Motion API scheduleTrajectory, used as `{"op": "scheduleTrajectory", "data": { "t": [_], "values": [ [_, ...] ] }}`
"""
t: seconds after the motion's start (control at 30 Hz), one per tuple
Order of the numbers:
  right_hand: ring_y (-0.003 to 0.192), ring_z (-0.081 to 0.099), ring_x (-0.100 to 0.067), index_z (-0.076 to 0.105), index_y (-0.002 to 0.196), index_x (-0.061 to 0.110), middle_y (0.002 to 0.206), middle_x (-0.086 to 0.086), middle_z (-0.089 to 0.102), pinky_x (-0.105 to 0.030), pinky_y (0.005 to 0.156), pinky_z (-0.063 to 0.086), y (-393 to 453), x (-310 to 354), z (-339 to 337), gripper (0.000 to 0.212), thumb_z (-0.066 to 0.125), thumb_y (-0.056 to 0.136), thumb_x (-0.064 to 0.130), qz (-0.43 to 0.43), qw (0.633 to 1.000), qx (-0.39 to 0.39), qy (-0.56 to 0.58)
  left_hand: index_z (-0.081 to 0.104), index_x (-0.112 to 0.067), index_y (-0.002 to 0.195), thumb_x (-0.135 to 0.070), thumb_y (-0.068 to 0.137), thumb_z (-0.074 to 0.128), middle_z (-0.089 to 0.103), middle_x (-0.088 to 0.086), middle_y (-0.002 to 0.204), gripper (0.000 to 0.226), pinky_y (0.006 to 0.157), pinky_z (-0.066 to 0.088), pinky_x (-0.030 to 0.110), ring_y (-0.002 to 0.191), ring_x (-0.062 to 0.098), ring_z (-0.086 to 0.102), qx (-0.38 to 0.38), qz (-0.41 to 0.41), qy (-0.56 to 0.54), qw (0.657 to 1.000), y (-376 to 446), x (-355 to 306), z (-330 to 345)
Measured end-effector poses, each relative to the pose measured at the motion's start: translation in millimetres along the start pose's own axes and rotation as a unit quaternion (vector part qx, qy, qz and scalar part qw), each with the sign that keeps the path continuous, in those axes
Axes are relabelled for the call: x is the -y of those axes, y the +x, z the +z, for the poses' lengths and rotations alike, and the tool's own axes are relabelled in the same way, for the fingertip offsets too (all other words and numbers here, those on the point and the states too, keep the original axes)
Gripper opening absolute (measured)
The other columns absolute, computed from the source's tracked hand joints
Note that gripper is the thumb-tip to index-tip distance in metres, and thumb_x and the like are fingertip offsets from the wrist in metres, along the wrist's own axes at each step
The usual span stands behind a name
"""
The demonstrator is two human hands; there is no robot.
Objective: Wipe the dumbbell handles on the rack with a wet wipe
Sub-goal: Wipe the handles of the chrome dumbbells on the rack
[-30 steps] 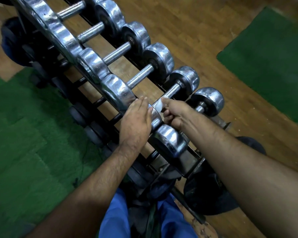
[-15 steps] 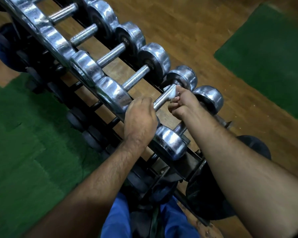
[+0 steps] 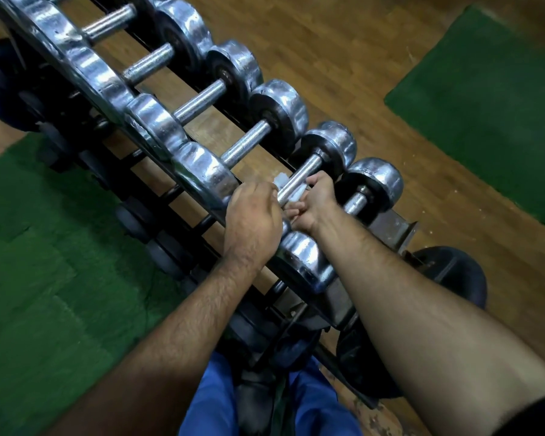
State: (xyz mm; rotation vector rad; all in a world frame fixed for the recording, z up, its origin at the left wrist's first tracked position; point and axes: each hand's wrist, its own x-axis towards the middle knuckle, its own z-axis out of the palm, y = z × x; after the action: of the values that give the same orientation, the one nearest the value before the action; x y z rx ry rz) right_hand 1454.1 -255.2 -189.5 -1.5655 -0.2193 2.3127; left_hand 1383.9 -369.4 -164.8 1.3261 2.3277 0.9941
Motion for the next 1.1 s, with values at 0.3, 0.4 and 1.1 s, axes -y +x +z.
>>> {"op": "scheduleTrajectory", "data": {
  "t": [0.3, 0.4, 1.1],
  "values": [
    [0.037, 0.021, -0.006, 0.047, 0.066, 0.015, 0.053, 0.004, 0.037, -0.015, 0.047, 0.016, -0.9, 25.9, 4.5, 0.016, 0.043, 0.074, 0.029, -0.056, 0.995, -0.057, 0.053, 0.059, -0.011, 0.090, -0.016, 0.095, 0.043, 0.052, -0.001, 0.086, 0.017, 0.080, 0.041, 0.032, 0.087, 0.016, 0.048, -0.011, 0.015, 0.024, 1.000, -0.2, 1.3, 4.3],
    [0.033, 0.020, -0.004, 0.051, 0.063, 0.011, 0.052, 0.001, 0.046, -0.012, 0.042, 0.012, -7.9, 7.7, 2.8, 0.011, 0.048, 0.061, 0.021, -0.024, 0.998, 0.035, -0.056, 0.058, -0.010, 0.088, -0.015, 0.094, 0.042, 0.052, 0.001, 0.083, 0.018, 0.078, 0.041, 0.035, 0.085, 0.018, 0.048, -0.020, 0.018, 0.025, 0.999, 0.4, 3.1, 6.8],
    [0.045, 0.044, -0.009, 0.055, 0.085, 0.014, 0.061, -0.003, 0.050, -0.021, 0.044, 0.029, -82.2, 13.4, -12.2, 0.008, 0.056, 0.093, 0.016, -0.086, 0.936, -0.086, -0.331, 0.062, -0.009, 0.103, -0.020, 0.094, 0.049, 0.060, 0.005, 0.099, 0.019, 0.091, 0.047, 0.042, 0.098, 0.022, 0.054, 0.001, 0.028, 0.042, 0.999, -3.3, -3.8, -2.9]
  ]
}}
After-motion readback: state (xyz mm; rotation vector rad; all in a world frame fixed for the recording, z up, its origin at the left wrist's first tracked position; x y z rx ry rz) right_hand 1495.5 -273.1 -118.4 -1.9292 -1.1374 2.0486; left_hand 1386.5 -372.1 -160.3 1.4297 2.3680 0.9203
